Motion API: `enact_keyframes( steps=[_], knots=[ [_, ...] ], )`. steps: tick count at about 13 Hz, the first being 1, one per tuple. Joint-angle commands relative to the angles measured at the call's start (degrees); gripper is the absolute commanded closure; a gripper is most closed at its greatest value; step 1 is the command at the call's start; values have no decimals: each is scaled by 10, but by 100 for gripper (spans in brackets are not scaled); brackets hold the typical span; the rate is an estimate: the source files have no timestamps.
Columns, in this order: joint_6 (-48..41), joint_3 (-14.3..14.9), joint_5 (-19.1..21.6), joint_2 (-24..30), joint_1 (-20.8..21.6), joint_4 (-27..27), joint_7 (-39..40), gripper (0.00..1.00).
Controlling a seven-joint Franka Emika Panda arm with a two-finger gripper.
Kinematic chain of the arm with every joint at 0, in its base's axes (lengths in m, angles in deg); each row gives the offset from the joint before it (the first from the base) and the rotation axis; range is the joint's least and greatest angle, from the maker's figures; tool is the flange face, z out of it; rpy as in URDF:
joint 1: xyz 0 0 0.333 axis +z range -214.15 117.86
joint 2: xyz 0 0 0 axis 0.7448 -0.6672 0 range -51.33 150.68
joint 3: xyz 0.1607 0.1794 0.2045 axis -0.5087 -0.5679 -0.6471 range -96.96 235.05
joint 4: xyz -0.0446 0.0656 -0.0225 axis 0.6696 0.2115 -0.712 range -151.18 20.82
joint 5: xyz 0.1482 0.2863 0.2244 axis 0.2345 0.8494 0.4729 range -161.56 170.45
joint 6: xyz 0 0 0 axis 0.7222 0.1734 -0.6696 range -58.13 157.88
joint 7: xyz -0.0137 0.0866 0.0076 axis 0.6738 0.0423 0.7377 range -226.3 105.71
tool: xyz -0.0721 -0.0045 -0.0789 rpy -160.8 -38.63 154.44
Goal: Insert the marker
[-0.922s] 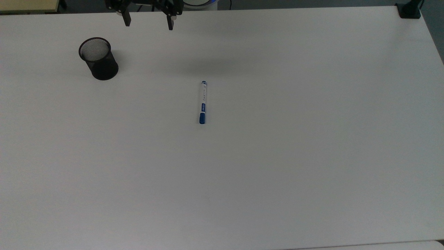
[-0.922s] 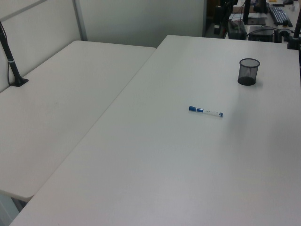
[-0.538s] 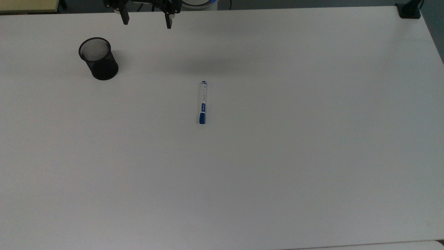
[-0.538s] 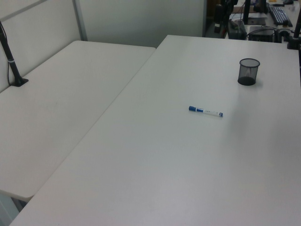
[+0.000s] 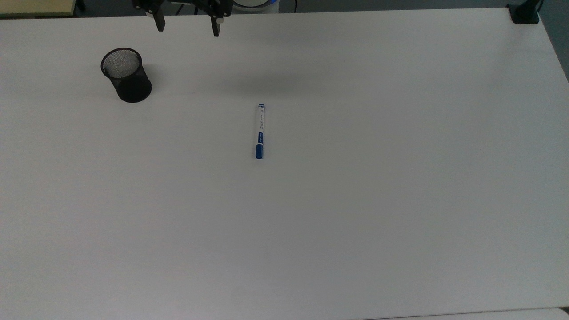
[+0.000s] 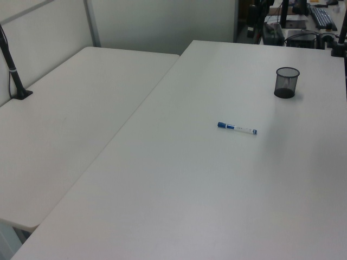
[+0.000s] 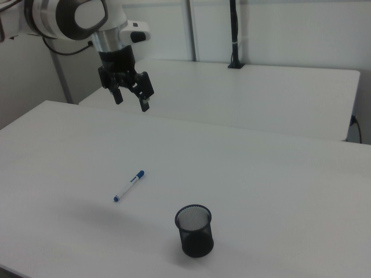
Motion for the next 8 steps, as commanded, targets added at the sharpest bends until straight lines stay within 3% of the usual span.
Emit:
enact_keyframes(
  steps=[1,5,7,8],
  knots=[
    [5,-5,-6,8,-4,-9,24,0],
    [16,-8,-16,-31,15,-18,135,0],
    [44,-11,-57,-61,47,-21,130,0],
    [44,-11,-57,-72,57,-25,112,0]
  ],
)
